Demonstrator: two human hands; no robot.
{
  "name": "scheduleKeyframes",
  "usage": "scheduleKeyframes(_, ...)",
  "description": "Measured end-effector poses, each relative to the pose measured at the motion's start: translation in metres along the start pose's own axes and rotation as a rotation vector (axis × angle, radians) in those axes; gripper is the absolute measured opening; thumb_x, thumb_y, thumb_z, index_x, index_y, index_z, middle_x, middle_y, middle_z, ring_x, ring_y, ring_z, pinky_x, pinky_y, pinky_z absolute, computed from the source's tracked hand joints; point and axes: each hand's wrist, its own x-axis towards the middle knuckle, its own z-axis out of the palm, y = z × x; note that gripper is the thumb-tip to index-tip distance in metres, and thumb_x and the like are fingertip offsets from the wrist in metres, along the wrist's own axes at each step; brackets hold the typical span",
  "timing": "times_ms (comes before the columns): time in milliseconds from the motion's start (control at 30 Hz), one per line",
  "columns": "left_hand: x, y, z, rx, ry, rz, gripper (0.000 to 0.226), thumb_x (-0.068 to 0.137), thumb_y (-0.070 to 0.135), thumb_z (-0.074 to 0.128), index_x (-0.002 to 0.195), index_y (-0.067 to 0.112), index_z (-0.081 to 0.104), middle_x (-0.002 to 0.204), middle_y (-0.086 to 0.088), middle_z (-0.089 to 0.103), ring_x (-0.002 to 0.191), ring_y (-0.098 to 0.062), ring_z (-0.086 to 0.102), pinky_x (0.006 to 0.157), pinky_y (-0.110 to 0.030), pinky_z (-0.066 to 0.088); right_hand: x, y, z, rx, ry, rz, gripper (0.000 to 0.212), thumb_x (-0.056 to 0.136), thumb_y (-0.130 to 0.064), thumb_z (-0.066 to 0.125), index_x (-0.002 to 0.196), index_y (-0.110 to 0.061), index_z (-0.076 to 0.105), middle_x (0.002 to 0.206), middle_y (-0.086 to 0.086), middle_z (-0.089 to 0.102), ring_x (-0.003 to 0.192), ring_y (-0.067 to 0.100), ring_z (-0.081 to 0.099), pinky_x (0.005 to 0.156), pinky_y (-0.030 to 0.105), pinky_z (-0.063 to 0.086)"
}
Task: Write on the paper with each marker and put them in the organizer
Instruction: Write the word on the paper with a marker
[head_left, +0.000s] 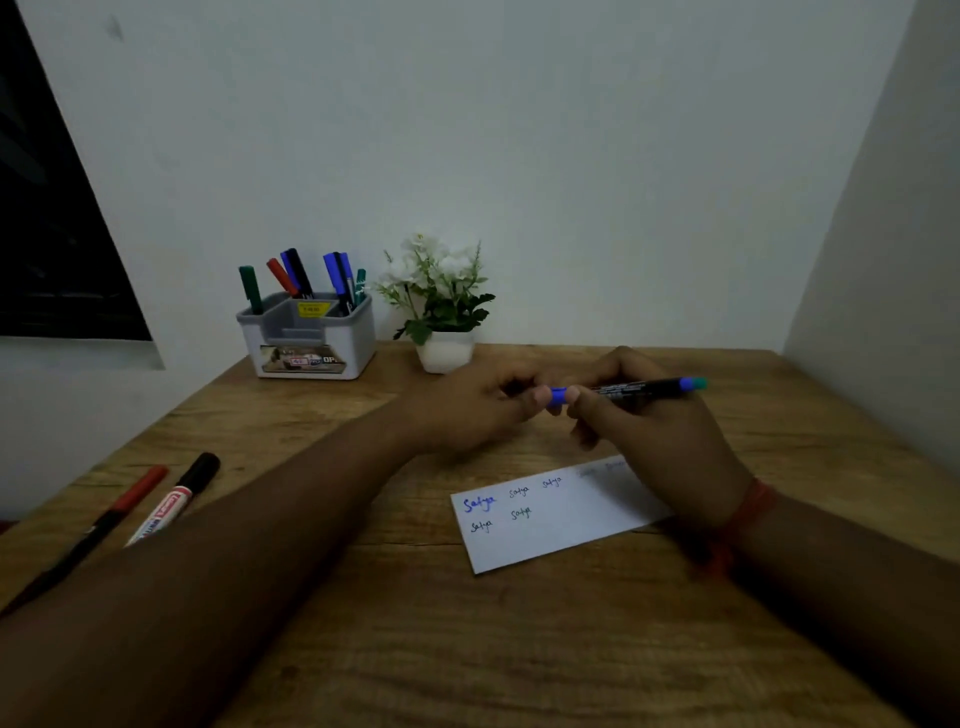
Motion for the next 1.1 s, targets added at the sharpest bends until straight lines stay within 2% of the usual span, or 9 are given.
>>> scheduleKeyframes(133,-0.001,-0.019,0.012,-0.138,0.023,-0.034,0.024,0.100,0.047,0.047,0.090,0.038,0.067,0.087,-0.003,0.061,0.080,-0.021,0.054,0.075,-0.042,0.043,0.000,0.008,0.004,-0.012,0.029,-0.001,0.011,0.090,-0.015,0.071,0.082,-0.011,0.065,0.069,0.007,0.071,0.059,0.014,0.070,0.056,0.019,0.055)
scheduleKeyframes(233,0.000,-0.025,0.011,-0.189,0.032,-0.003,0.027,0.101,0.041,0.046,0.095,0.026,0.067,0.088,0.001,0.056,0.083,-0.025,0.051,0.080,-0.041,0.042,0.001,0.008,0.010,-0.027,0.041,-0.067,0.015,0.090,-0.011,0.071,0.077,-0.015,0.064,0.063,0.006,0.070,0.057,0.012,0.069,0.056,0.019,0.054)
scheduleKeyframes(333,0.001,-0.027,0.010,-0.187,0.017,0.027,0.031,0.102,0.037,0.045,0.099,0.015,0.066,0.094,-0.006,0.054,0.086,-0.020,0.050,0.082,-0.036,0.040,0.000,0.007,0.013,-0.100,0.058,-0.146,0.015,0.089,-0.008,0.071,0.077,-0.013,0.065,0.062,0.001,0.070,0.057,0.011,0.070,0.058,0.031,0.059)
scheduleKeyframes(433,0.002,-0.026,0.010,-0.179,0.004,0.037,0.034,0.099,0.042,0.044,0.098,0.017,0.067,0.094,-0.009,0.053,0.089,-0.025,0.050,0.083,-0.037,0.040,-0.001,0.008,0.012,-0.136,0.070,-0.203,0.013,0.088,-0.005,0.071,0.077,-0.009,0.066,0.063,0.002,0.069,0.059,0.018,0.070,0.058,0.044,0.056)
scheduleKeyframes(500,0.002,-0.026,0.012,-0.193,-0.002,0.043,0.034,0.097,0.042,0.044,0.097,0.017,0.067,0.088,0.001,0.050,0.081,-0.015,0.047,0.076,-0.028,0.039,-0.001,0.009,0.012,-0.164,0.071,-0.230,0.012,0.087,-0.007,0.071,0.077,-0.010,0.066,0.064,0.003,0.068,0.060,0.023,0.068,0.056,0.047,0.054)
scheduleKeyframes(567,0.003,-0.027,0.013,-0.207,-0.006,0.054,0.032,0.097,0.040,0.045,0.096,0.016,0.067,0.086,0.009,0.047,0.079,-0.005,0.044,0.072,-0.021,0.036,-0.001,0.010,0.012,-0.212,0.069,-0.258,0.011,0.087,-0.010,0.070,0.077,-0.011,0.065,0.065,0.004,0.067,0.061,0.024,0.067,0.054,0.047,0.054)
scheduleKeyframes(800,0.003,-0.027,0.012,-0.196,-0.029,0.068,0.028,0.102,0.028,0.045,0.097,0.010,0.065,0.087,0.014,0.049,0.081,-0.001,0.046,0.075,-0.015,0.037,-0.002,0.005,0.009,-0.296,0.043,-0.341,0.012,0.085,-0.013,0.067,0.075,-0.008,0.065,0.065,0.003,0.066,0.060,0.018,0.063,0.054,0.044,0.049)
scheduleKeyframes(967,-0.004,-0.044,-0.003,-0.239,0.153,-0.162,0.021,0.101,0.035,0.048,0.090,0.025,0.062,0.092,0.011,0.062,0.091,-0.004,0.059,0.081,-0.026,0.042,-0.008,-0.016,-0.020,-0.195,0.195,-0.391,0.012,0.085,-0.007,0.064,0.075,-0.003,0.059,0.064,0.004,0.065,0.060,0.022,0.066,0.052,0.046,0.052)
scheduleKeyframes(1100,0.002,-0.036,0.016,0.078,0.203,-0.113,0.013,0.098,0.034,0.055,0.096,0.023,0.061,0.098,0.009,0.051,0.084,-0.004,0.049,0.071,-0.017,0.038,-0.004,-0.009,-0.019,-0.274,0.142,-0.334,0.002,0.091,-0.019,0.062,0.090,-0.017,0.062,0.079,-0.002,0.068,0.071,0.015,0.070,0.060,0.045,0.057)
